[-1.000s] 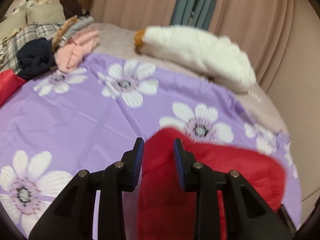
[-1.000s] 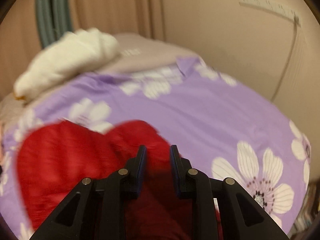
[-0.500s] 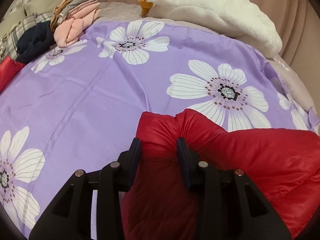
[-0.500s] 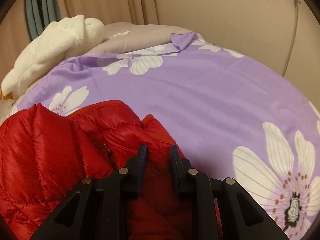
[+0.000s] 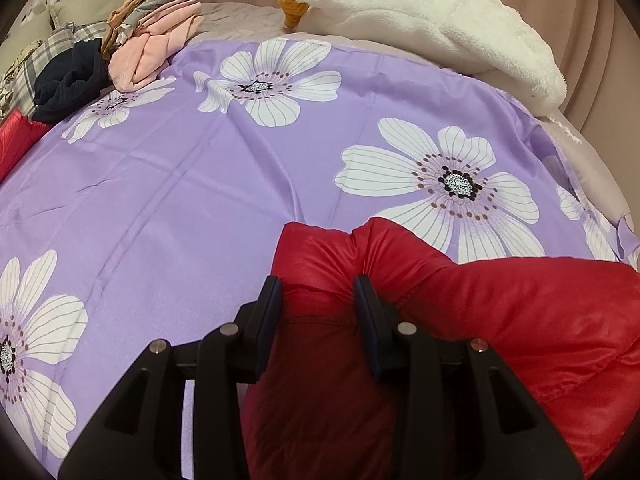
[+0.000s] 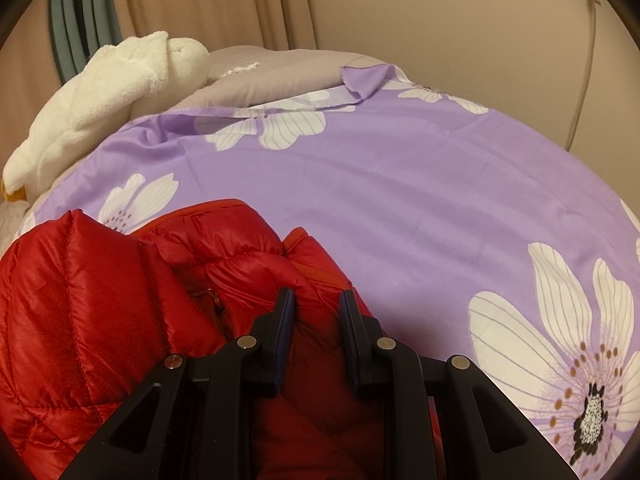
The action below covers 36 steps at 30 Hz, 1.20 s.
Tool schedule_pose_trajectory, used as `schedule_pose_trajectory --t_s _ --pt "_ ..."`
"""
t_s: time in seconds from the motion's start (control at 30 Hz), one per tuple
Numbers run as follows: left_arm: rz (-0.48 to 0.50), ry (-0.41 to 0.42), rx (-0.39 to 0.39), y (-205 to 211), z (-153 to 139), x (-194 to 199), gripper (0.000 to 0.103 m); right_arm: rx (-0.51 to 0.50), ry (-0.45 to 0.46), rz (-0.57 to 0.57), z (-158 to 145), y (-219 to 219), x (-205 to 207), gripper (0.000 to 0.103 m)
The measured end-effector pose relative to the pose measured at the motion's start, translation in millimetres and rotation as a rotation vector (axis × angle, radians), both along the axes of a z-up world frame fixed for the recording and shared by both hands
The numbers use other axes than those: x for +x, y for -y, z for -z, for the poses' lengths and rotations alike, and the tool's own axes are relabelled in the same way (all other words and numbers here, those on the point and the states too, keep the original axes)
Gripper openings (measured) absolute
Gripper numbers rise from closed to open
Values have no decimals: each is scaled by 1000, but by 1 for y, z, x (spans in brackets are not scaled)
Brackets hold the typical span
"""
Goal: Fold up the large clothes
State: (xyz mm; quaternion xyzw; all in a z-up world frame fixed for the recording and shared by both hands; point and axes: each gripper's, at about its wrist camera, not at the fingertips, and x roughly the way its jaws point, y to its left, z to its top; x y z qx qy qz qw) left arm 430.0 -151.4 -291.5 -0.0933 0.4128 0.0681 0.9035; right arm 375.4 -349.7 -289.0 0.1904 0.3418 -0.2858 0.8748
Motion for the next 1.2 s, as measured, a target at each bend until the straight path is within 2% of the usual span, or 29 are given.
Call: schedule_pose_trajectory --t_s 0.33,0.5,0.63,0.7,0.8,0.9,0.93,1.03,1.2 --pt "-3 -7 -7 -3 2 1 40 0 3 1 1 1 1 22" --pt "-12 -16 -18 -5 4 3 45 -1 4 2 1 1 1 22" --pt "-20 -43 29 -1 4 8 48 -16 -16 11 0 0 4 23" --pt "-25 -49 29 -4 1 6 50 -25 -28 9 -2 -1 5 23" --pt "-5 -38 -31 -18 -14 -10 50 -8 -42 -25 -9 2 3 23" --pt "19 25 -124 -39 -38 -47 50 24 7 -34 -23 7 -10 24" --pt "25 42 -126 -43 -44 -58 50 25 7 -36 -26 6 -11 27" --pt "47 76 -138 -48 -60 -79 50 16 0 -72 -39 -2 -19 28" --pt "24 98 -173 -52 -70 -97 50 -16 69 -126 -62 -22 -53 28"
